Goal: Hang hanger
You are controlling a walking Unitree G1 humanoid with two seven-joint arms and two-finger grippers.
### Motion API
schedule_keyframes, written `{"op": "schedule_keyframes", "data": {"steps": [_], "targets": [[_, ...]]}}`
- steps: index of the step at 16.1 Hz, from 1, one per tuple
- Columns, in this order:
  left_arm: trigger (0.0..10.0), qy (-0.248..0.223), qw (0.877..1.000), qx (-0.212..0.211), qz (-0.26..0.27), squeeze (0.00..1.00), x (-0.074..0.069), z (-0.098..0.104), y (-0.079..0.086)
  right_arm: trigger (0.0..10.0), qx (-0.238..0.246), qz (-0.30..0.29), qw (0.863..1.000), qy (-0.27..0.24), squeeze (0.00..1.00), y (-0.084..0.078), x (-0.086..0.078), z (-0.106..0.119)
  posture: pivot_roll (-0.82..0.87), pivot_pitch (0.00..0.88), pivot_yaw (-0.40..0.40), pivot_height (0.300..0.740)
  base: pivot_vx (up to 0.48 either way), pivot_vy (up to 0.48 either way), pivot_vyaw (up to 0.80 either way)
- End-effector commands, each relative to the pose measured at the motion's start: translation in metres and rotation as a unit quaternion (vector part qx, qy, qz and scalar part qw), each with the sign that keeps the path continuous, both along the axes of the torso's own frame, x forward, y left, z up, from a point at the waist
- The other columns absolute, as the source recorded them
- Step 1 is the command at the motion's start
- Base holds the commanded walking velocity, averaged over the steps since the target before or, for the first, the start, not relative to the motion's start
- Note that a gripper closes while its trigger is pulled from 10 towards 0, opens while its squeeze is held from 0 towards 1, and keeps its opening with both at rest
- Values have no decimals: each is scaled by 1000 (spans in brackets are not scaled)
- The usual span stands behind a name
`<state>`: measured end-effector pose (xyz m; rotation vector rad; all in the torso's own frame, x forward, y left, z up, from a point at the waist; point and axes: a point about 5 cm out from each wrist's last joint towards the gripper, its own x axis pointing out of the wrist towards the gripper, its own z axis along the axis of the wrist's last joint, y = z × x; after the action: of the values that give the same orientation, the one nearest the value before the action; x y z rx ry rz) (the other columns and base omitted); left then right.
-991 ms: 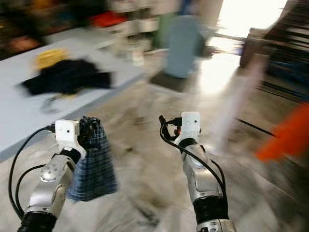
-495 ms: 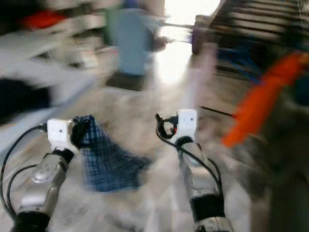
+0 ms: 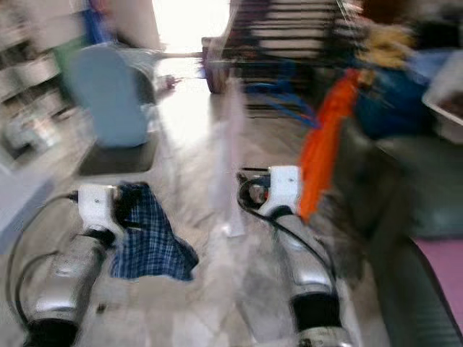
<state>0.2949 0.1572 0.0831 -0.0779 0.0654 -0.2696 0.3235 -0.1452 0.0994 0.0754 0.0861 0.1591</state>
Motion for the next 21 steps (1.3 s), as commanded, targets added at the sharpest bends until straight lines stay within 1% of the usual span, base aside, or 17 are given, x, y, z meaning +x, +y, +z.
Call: {"op": "schedule_keyframes", "data": {"steps": [1,4,6,11,12,17,18,19,21], "targets": [[10000,2,1000,8,8,0,-1,-1,11,10000,11,7,1000,-8,0,8,2,5,-76,0,31,740,364,311,-800],[10000,7,1000,8,12,0,-2,-3,13,10000,12,9,1000,-6,0,10,1,4,-73,0,29,740,361,317,-800],[10000,18,1000,-3,18,0,-1,-4,13,10000,12,10,1000,-8,0,11,2,5,-75,0,27,740,287,384,-650],[10000,33,999,-7,17,0,0,-7,13,10000,11,7,1000,-9,0,9,2,5,-78,0,30,740,276,392,0],[10000,40,999,-6,16,0,0,-8,13,10000,11,8,1000,-9,0,10,2,5,-78,0,30,740,0,450,0],[10000,40,999,-7,14,0,1,-8,11,10000,11,12,1000,-12,0,11,3,6,-78,0,30,740,0,457,0],[10000,39,999,-6,14,0,1,-8,9,10000,10,13,1000,-14,0,11,3,7,-78,0,30,740,0,461,0],[10000,26,1000,-2,12,0,1,-6,9,10000,10,13,1000,-15,0,11,3,7,-78,0,30,740,0,0,0],[10000,9,1000,-18,-3,0,-1,-2,7,10000,9,14,1000,-16,0,12,3,7,-75,0,30,740,0,0,0]]}}
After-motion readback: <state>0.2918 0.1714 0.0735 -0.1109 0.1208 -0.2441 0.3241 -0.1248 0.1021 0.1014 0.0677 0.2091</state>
